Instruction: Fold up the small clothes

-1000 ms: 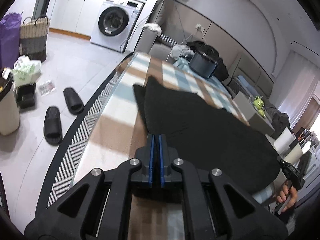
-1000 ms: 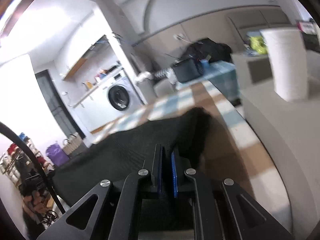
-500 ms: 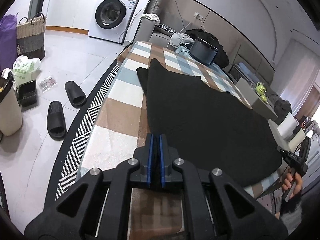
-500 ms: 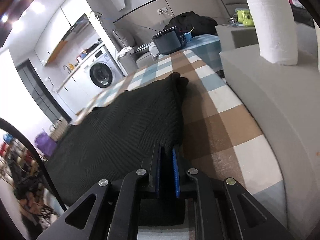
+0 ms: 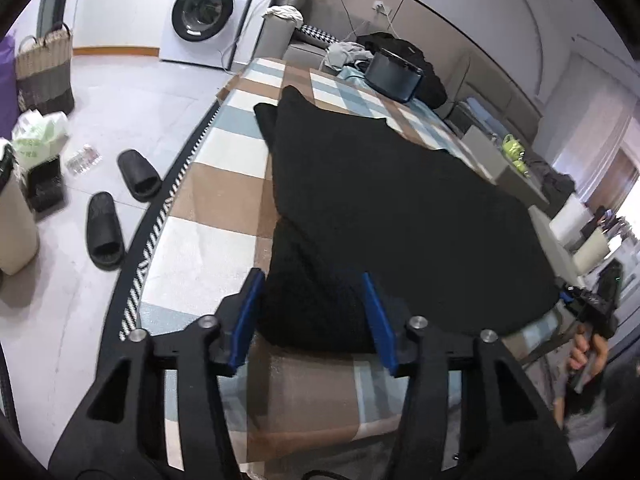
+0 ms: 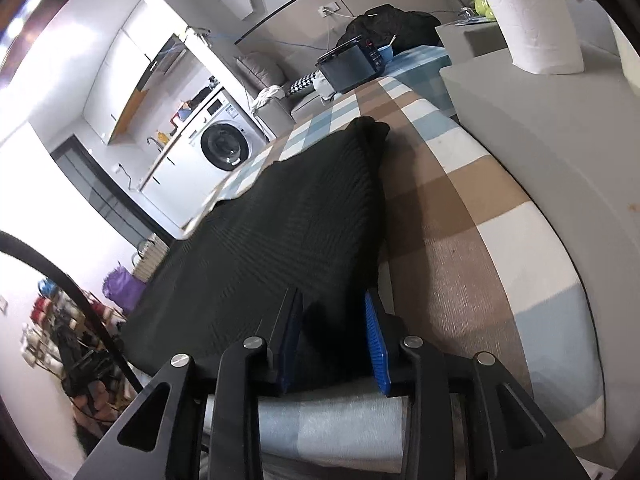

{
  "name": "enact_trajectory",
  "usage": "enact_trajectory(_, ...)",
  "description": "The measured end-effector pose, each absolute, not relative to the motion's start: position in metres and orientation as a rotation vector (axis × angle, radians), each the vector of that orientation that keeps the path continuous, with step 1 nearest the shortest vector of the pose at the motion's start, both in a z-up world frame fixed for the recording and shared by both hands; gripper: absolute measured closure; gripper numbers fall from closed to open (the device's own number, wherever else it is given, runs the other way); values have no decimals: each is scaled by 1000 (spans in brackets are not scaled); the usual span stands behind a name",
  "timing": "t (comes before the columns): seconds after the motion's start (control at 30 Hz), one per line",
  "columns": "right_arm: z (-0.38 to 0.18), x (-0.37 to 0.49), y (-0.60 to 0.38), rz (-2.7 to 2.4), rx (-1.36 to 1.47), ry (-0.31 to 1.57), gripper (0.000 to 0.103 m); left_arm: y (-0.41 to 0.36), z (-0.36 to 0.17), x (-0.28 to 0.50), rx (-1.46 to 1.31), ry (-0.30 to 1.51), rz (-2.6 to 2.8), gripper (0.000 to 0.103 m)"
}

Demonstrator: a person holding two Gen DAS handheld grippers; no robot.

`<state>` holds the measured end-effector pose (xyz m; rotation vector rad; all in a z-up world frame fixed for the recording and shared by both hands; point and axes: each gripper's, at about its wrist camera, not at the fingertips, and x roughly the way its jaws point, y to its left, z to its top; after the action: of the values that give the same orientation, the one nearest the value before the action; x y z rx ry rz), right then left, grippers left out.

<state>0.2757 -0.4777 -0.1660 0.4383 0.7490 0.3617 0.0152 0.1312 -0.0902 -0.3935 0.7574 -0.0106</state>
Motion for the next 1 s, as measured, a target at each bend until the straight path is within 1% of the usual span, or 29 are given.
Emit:
enact_trajectory(0.03, -166, 275, -477, 360, 433, 748, 72, 130, -92, 16, -389, 757, -3, 70)
enact_trajectory(0.07, -166, 274, -475, 356, 429, 742, 77, 129, -94, 17, -389, 762, 2, 74)
enact_trajectory(0.1, -165, 273, -475, 347, 421, 732, 80, 128, -95, 18, -385, 767, 8, 78)
enact_trajectory(0.13, -163, 272, -474, 337, 408, 723, 88, 128, -95, 18, -376, 766, 16, 84)
enact_trajectory(0.17, -161, 270, -473, 323, 390, 709, 92, 128, -95, 17, -365, 765, 19, 87)
enact_trajectory(0.2, -158, 269, -472, 314, 376, 695, 93, 128, -94, 17, -356, 767, 21, 89)
enact_trajectory(0.23, -156, 268, -472, 302, 360, 689, 95, 128, -94, 17, -344, 773, 24, 89)
enact_trajectory(0.33, -157, 267, -472, 232, 312, 712, 95, 130, -95, 15, -333, 791, 28, 89)
enact_trajectory(0.4, -158, 268, -475, 188, 317, 742, 85, 131, -93, 12, -319, 792, 20, 89)
enact_trajectory(0.43, -157, 267, -476, 162, 316, 752, 78, 131, -91, 11, -310, 791, 19, 89)
enact_trajectory(0.47, -155, 265, -477, 140, 319, 749, 76, 132, -88, 9, -300, 796, 27, 88)
enact_trajectory(0.5, -151, 261, -477, 139, 321, 735, 76, 132, -86, 8, -295, 798, 32, 86)
enact_trajectory(0.53, -146, 257, -476, 146, 321, 721, 75, 134, -83, 6, -292, 798, 40, 80)
enact_trajectory(0.57, -142, 254, -475, 147, 323, 710, 70, 135, -79, 4, -295, 795, 52, 76)
enact_trajectory(0.6, -138, 252, -473, 152, 324, 698, 66, 137, -76, 1, -301, 785, 56, 70)
enact_trajectory(0.67, -128, 245, -467, 184, 333, 659, 47, 137, -66, -6, -317, 738, 40, 61)
enact_trajectory(0.7, -124, 242, -463, 203, 337, 642, 43, 137, -63, -9, -320, 723, 34, 50)
enact_trajectory(0.73, -120, 240, -458, 219, 336, 630, 34, 136, -59, -11, -322, 709, 21, 39)
enact_trajectory(0.77, -116, 238, -452, 244, 334, 617, 29, 134, -56, -14, -322, 704, 12, 36)
enact_trajectory(0.87, -109, 237, -436, 307, 337, 600, 25, 125, -54, -16, -337, 729, -52, 33)
enact_trajectory(0.9, -108, 236, -431, 328, 346, 597, 25, 122, -55, -15, -351, 742, -77, 32)
enact_trajectory(1.0, -111, 234, -414, 383, 365, 593, 24, 114, -70, -8, -429, 832, -159, 32)
